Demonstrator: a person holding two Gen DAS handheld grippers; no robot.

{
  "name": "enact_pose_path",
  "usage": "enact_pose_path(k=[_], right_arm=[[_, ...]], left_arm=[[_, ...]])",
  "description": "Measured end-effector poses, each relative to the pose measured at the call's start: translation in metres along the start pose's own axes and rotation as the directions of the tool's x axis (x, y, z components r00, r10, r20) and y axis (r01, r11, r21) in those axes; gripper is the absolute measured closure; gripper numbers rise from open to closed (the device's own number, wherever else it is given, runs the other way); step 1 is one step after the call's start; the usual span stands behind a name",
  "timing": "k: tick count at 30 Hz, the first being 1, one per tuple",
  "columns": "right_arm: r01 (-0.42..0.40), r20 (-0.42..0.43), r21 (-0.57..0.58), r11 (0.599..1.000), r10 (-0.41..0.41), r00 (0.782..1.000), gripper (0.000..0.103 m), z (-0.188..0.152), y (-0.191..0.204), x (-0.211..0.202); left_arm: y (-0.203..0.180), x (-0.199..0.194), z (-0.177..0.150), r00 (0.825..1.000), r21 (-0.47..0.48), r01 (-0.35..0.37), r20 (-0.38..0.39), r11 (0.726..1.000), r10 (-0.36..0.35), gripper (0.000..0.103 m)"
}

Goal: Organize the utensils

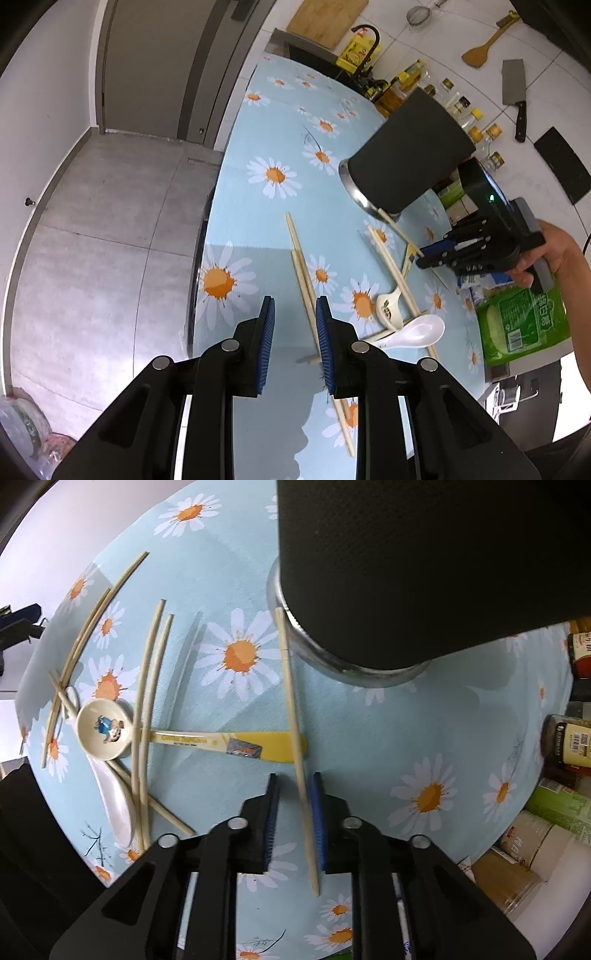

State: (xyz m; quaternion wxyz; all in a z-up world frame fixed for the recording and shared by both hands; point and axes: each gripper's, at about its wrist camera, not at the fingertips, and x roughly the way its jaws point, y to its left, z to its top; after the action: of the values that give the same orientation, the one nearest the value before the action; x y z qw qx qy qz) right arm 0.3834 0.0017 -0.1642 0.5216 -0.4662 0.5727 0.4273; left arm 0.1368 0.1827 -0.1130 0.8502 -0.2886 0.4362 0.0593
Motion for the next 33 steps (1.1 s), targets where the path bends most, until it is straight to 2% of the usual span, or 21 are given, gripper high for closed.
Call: enact_pose_path(k=[2, 8, 15, 18, 23, 24, 27, 30, 32, 33], right_arm=[[0.006, -0.005, -0.004, 1.0, -0.006, 1.0, 0.097, 0.003, -0.001, 0.002], [0.022, -0.013, -0.006, 1.0, -0.022, 1.0, 0.098, 0.008, -0.003, 0.008], [0.04, 0.046, 0.027, 0.999, -0.042, 0.998, 0.098, -0.002, 0.001, -0.009], [0.041, 0.077, 0.036, 0.998, -0.044, 0.996, 0.098, -0.015, 0.012, -0.016], [0.037, 0.143, 0.07, 0.997, -0.047, 0.989, 0.098, -0.035, 0.025, -0.035], [0.03, 0.165, 0.079, 0.996, -0.043, 0.985, 0.098, -0.04, 0.028, -0.04], [0.012, 0.221, 0.105, 0.994, -0.035, 0.975, 0.098, -0.052, 0.036, -0.055], [-0.02, 0.284, 0.144, 0.989, -0.022, 0.959, 0.098, -0.065, 0.041, -0.069], [-0.038, 0.319, 0.168, 0.985, -0.018, 0.947, 0.098, -0.074, 0.042, -0.077], [-0.048, 0.337, 0.177, 0.983, -0.015, 0.942, 0.098, -0.074, 0.037, -0.084]], left_arm=[[-0.002, 0.002, -0.001, 1.0, 0.019, 0.004, -0.016, 1.0, -0.003, 0.081], [-0.016, 0.006, 0.004, 0.998, 0.106, 0.017, -0.062, 0.994, -0.011, 0.081], [-0.037, 0.014, 0.007, 0.992, 0.23, 0.04, -0.123, 0.972, -0.011, 0.081], [-0.046, 0.022, 0.008, 0.984, 0.25, 0.081, -0.171, 0.965, -0.039, 0.081], [-0.059, 0.04, 0.015, 0.956, 0.256, 0.169, -0.276, 0.952, -0.096, 0.081], [-0.06, 0.044, 0.018, 0.95, 0.259, 0.183, -0.294, 0.948, -0.103, 0.076], [-0.061, 0.052, 0.027, 0.936, 0.264, 0.199, -0.335, 0.944, -0.103, 0.075], [-0.064, 0.064, 0.035, 0.915, 0.271, 0.222, -0.391, 0.937, -0.104, 0.075], [-0.068, 0.074, 0.039, 0.895, 0.27, 0.235, -0.436, 0.934, -0.099, 0.075], [-0.071, 0.08, 0.04, 0.879, 0.27, 0.25, -0.466, 0.93, -0.101, 0.075]])
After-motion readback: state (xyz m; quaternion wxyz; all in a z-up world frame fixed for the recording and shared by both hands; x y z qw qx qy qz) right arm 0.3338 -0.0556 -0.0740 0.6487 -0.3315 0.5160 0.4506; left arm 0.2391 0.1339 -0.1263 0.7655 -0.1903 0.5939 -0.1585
